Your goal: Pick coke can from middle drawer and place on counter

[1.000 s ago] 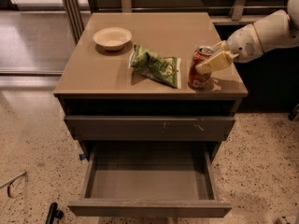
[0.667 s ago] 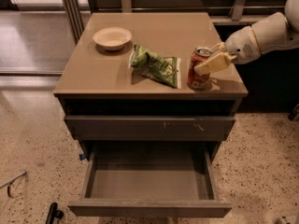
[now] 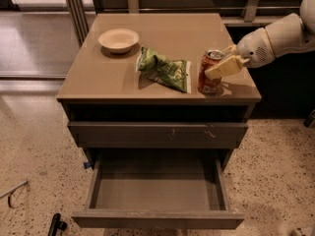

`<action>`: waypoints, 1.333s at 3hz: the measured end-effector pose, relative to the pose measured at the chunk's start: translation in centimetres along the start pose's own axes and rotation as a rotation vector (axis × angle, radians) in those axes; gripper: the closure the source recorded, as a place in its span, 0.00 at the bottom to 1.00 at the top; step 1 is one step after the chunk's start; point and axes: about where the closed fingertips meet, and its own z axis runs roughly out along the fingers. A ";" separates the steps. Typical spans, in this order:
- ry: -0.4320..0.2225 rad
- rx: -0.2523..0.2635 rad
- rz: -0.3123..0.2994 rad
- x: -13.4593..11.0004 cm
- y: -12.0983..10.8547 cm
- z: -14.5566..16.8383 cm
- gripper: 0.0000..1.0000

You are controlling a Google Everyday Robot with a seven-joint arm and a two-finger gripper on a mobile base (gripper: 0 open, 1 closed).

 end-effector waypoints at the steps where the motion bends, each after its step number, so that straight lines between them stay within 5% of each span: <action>1: 0.000 0.000 0.000 0.0 0.0 0.0 0.34; 2: 0.000 0.000 0.000 0.0 0.0 0.0 0.11; 3: 0.000 0.000 0.000 0.0 0.0 0.0 0.00; 4: 0.000 0.000 0.000 0.0 0.0 0.0 0.00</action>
Offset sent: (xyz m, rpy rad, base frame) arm 0.0000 0.0000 0.0000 0.0000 0.0000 0.0000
